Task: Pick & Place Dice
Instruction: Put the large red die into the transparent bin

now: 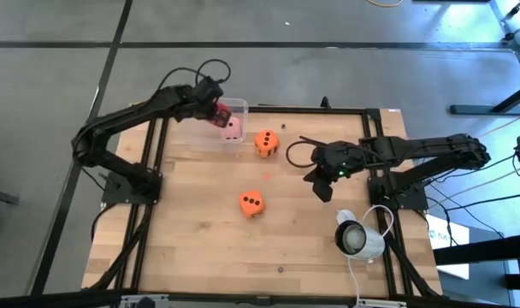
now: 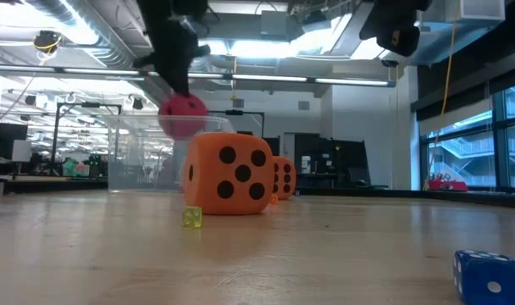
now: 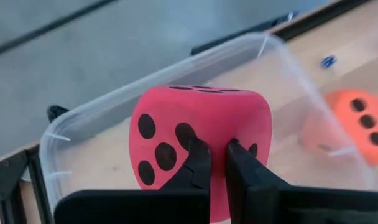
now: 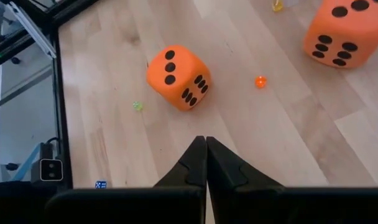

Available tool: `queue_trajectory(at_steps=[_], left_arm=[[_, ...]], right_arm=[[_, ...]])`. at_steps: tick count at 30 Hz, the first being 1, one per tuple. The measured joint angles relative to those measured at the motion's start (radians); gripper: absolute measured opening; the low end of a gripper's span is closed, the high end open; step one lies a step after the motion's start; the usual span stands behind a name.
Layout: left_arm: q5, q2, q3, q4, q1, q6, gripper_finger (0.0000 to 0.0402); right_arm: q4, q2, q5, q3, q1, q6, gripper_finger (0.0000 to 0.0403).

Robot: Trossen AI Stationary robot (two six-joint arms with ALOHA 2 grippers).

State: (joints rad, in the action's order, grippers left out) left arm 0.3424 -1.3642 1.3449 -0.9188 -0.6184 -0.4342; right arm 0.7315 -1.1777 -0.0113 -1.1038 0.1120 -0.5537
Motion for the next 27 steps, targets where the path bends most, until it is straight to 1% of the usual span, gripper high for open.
queue_trajectory(at_steps=[4, 8, 12, 16, 22, 27], left_arm=[[-0.045, -0.054, 0.000, 0.000, -0.039, 0.002, 0.0001], [-0.070, -0.095, 0.000, -0.011, -0.056, 0.029, 0.0001], [-0.073, -0.133, 0.000, -0.076, -0.069, 0.077, 0.0001], [-0.073, -0.159, 0.003, -0.082, -0.083, 0.141, 0.0001], [-0.071, -0.161, 0.003, -0.092, -0.098, 0.204, 0.0001], [-0.080, -0.103, 0.000, -0.120, -0.098, 0.236, 0.0001]], right_arm=[[-0.001, 0.030, 0.001, 0.000, 0.000, 0.012, 0.0000], [-0.001, 0.055, 0.001, 0.000, 0.000, 0.000, 0.0000], [0.000, 0.066, 0.000, 0.000, 0.000, -0.028, 0.0000], [0.001, 0.066, -0.005, 0.000, 0.000, -0.069, 0.0000], [0.001, 0.066, -0.008, 0.000, 0.000, -0.094, 0.0000], [0.000, 0.066, -0.008, 0.000, 0.000, -0.117, 0.0000]])
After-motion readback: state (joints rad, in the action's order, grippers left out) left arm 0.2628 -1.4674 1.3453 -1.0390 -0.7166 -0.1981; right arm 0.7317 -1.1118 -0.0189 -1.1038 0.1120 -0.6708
